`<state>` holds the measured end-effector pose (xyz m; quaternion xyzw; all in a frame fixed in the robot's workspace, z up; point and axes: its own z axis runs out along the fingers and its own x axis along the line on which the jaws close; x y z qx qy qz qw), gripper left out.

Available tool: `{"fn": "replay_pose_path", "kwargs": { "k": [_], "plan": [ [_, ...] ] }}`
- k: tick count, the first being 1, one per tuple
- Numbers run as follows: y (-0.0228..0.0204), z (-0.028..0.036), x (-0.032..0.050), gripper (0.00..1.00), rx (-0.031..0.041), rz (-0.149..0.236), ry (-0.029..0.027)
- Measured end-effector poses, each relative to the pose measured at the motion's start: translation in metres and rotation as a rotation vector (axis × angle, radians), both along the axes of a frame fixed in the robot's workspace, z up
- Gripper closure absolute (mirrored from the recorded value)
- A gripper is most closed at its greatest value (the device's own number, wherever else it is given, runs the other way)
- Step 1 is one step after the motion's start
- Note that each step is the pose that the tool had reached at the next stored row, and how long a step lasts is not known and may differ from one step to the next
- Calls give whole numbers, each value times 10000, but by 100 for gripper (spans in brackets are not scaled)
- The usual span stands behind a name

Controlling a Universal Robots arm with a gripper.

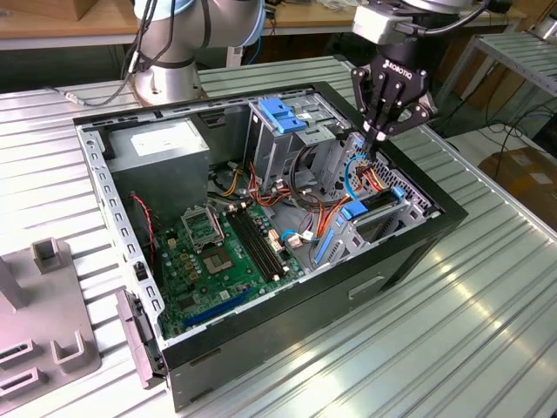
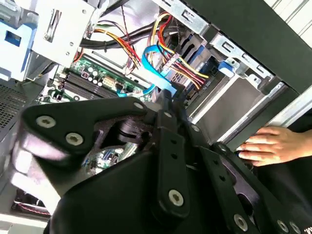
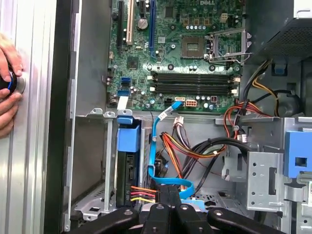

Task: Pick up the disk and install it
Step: 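Insert the second disk wire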

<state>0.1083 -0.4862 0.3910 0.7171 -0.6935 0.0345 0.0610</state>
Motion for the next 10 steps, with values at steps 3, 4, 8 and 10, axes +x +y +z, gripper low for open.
{"fn": "replay_pose_path", "kwargs": {
  "k": [3, 4, 8, 10],
  "plan": [
    [131, -120, 14, 64, -459, 7, 0],
    [131, -156, 14, 64, -463, 8, 0],
    [131, -197, 14, 84, -522, 7, 0],
    [131, -201, 14, 84, -523, 7, 0]
  ]
}}
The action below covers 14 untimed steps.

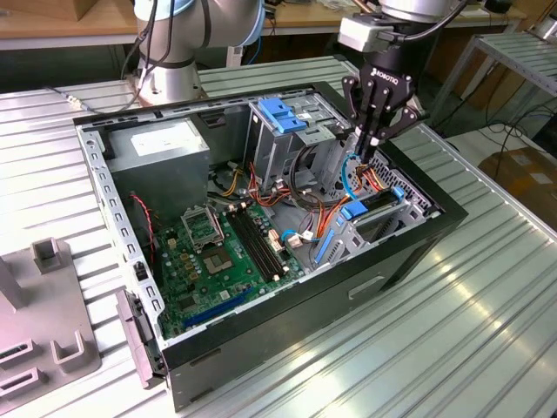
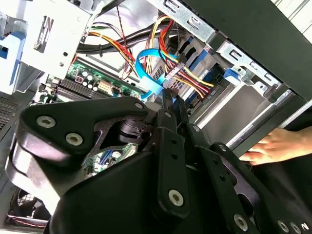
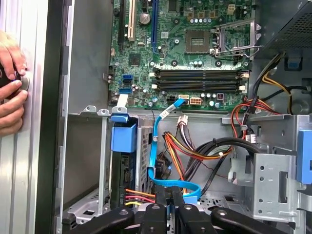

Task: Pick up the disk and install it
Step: 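Insert the second disk wire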

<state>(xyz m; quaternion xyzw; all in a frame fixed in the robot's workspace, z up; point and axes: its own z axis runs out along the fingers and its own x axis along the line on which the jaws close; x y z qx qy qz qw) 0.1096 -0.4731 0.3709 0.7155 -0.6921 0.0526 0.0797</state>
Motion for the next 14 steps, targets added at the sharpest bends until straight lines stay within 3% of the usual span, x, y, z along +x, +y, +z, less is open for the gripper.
{"fn": "replay_pose_path", "kwargs": {
  "k": [10, 14],
  "plan": [
    [-125, -24, -12, 84, 4, 0, -16],
    [-240, -45, -25, 84, 29, -1, -20]
  ]
}}
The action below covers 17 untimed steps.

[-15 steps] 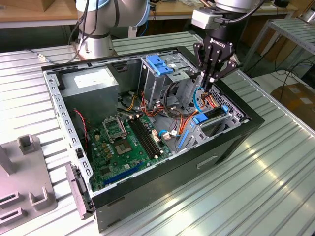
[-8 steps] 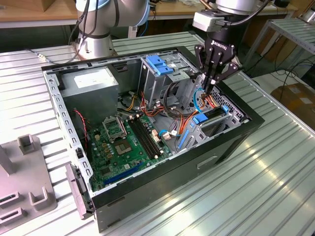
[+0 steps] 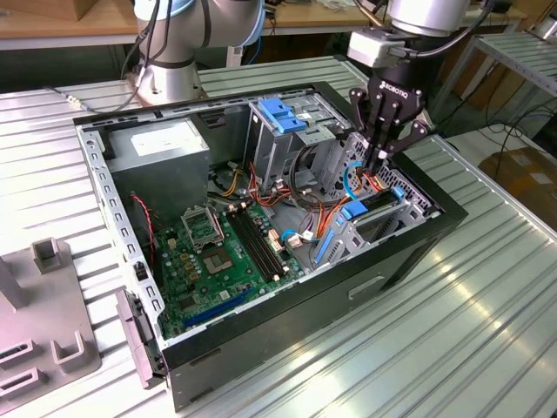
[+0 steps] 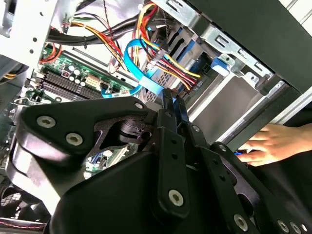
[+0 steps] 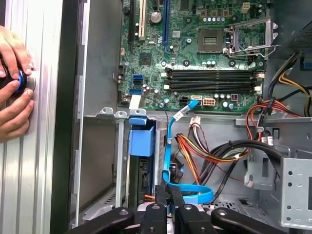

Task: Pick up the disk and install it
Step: 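Insert the second disk wire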

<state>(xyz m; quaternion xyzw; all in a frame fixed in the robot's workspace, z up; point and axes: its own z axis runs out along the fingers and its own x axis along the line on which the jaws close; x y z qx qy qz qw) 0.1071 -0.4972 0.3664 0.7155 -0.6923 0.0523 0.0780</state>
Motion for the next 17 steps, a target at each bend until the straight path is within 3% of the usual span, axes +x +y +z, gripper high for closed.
{"fn": "replay_pose_path", "kwargs": {
  "k": [6, 10, 13, 16, 17],
  "plan": [
    [-84, -15, -32, 84, 28, 1, -41],
    [-177, -29, -61, 84, 44, 1, -65],
    [-250, -45, -88, 84, 69, 1, -133],
    [-289, -58, -102, 84, 156, 0, -210],
    [-307, -65, -111, 84, 241, 0, -240]
  ]
}}
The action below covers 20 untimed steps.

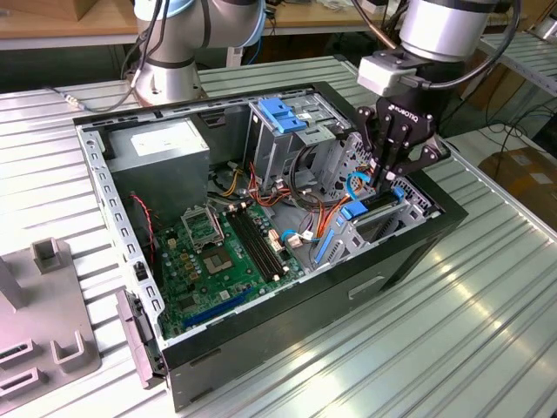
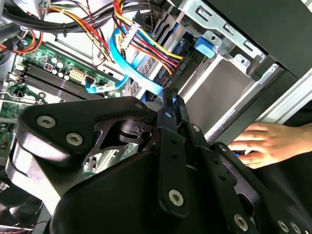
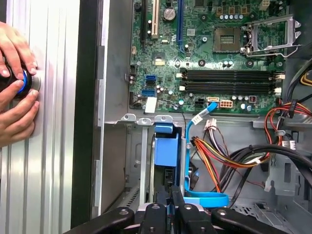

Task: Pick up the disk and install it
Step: 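Insert the second disk wire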

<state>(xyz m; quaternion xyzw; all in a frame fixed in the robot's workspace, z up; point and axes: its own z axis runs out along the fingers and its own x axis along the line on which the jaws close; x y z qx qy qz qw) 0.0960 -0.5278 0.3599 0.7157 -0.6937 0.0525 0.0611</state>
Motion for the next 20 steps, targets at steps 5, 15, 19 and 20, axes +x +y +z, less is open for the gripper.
{"fn": "replay_pose_path", "kwargs": {
  "k": [5, 15, 19, 20],
  "plan": [
    [-58, -26, -29, 84, 640, -2, -73],
    [-149, -59, -28, 84, 920, -1, -106],
    [-151, -63, -28, 84, 1008, 1, -162],
    [-152, -64, -28, 84, 1009, 3, -198]
  ]
}}
